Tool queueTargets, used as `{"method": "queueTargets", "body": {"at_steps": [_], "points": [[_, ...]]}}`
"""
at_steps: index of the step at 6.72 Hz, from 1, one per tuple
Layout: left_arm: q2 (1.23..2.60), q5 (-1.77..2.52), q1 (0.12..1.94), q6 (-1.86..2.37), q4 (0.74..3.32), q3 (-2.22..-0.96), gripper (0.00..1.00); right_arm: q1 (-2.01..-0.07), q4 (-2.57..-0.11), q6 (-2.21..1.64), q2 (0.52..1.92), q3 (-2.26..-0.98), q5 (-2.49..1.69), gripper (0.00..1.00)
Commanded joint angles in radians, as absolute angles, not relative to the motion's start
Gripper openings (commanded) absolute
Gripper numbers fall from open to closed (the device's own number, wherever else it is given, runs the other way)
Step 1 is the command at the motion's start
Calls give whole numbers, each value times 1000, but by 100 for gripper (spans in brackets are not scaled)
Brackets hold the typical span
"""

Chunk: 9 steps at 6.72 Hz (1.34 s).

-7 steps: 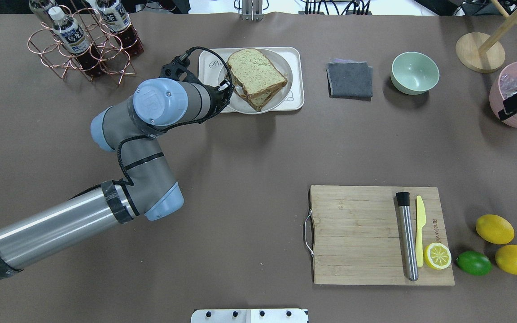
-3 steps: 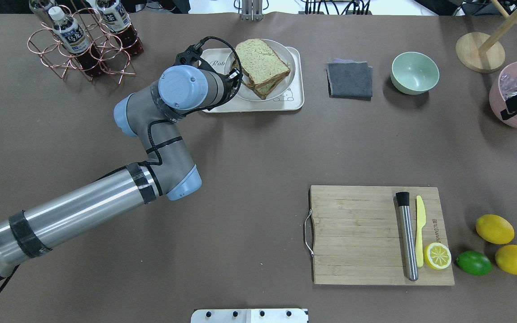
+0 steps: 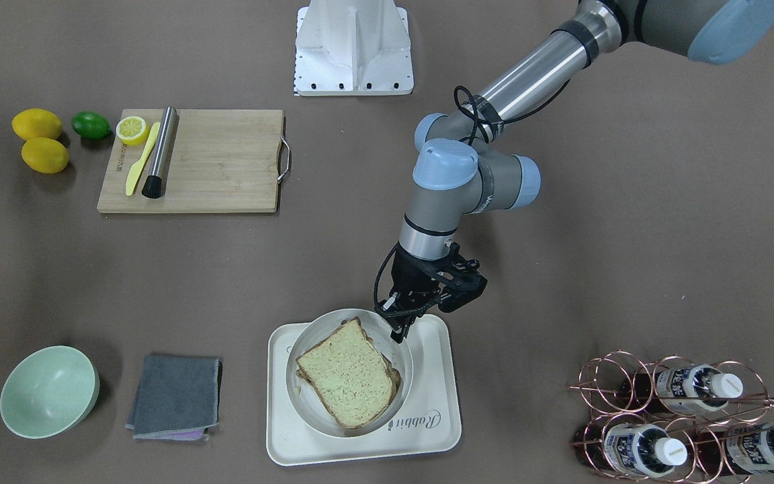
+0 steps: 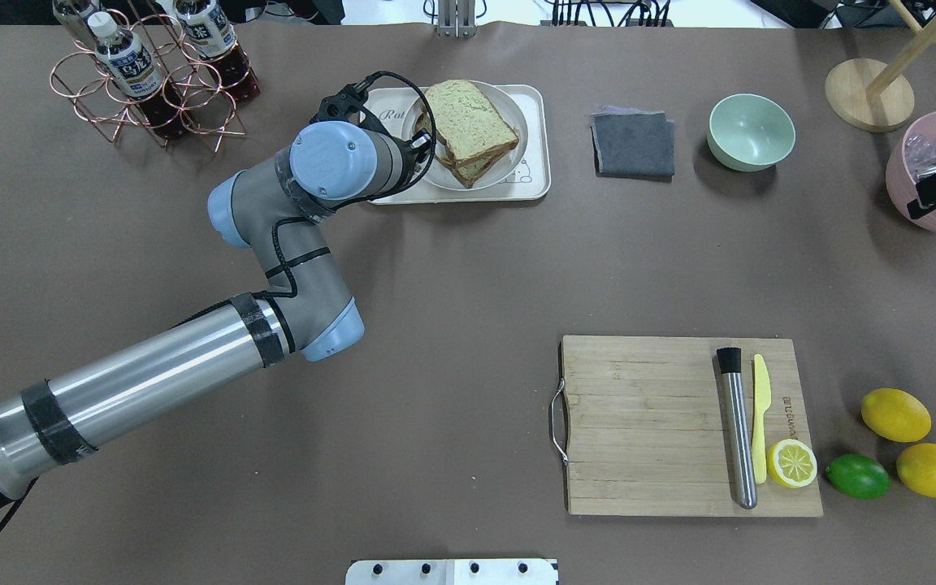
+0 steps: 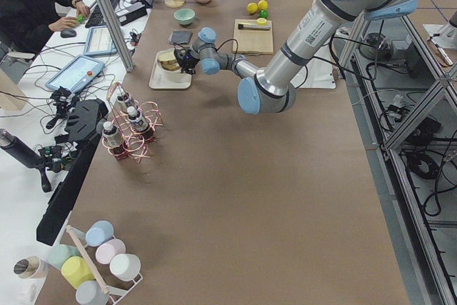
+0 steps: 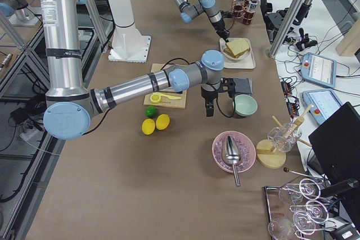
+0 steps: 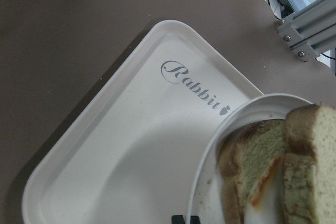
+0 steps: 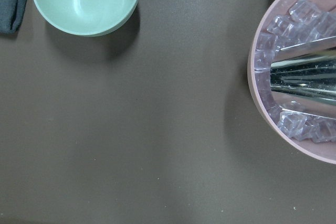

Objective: Make sandwich and place on tray
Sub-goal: 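Lower the plate onto the tray and open the left gripper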

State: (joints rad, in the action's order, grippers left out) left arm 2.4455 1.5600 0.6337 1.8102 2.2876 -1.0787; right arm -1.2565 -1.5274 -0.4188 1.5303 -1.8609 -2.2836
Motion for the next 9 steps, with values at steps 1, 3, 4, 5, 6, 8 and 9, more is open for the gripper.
{"method": "queueTargets", "body": {"at_steps": [1,3,4,5,6,8,9], "points": [[2445,1560,632,1792,2289,-1060,0,-1256,-1526,-420,1536,-1864,-2284,100],[2444,1560,632,1767,2287,-1060,0,-1256,-1526,-419,1548,-1867,-2284,100],[2444,1560,632,1763,2289,-1063,0,-1256,-1526,-425,1551,-1871,-2283,100],[2441,1560,632,1761,2304,-1063,44,-1256,-1526,-425,1554,-1874,-2283,100],[2425,1560,632,1761,2363,-1062,61,-1256,-1526,-426,1554,-1876,-2283,100],[2393,1565,646,1714,2365,-1109,98,-1256,-1526,-425,1554,-1875,-2284,100],[2341,1581,664,1697,2359,-1196,98,-1258,-1526,-425,1554,-1875,-2284,100]]}}
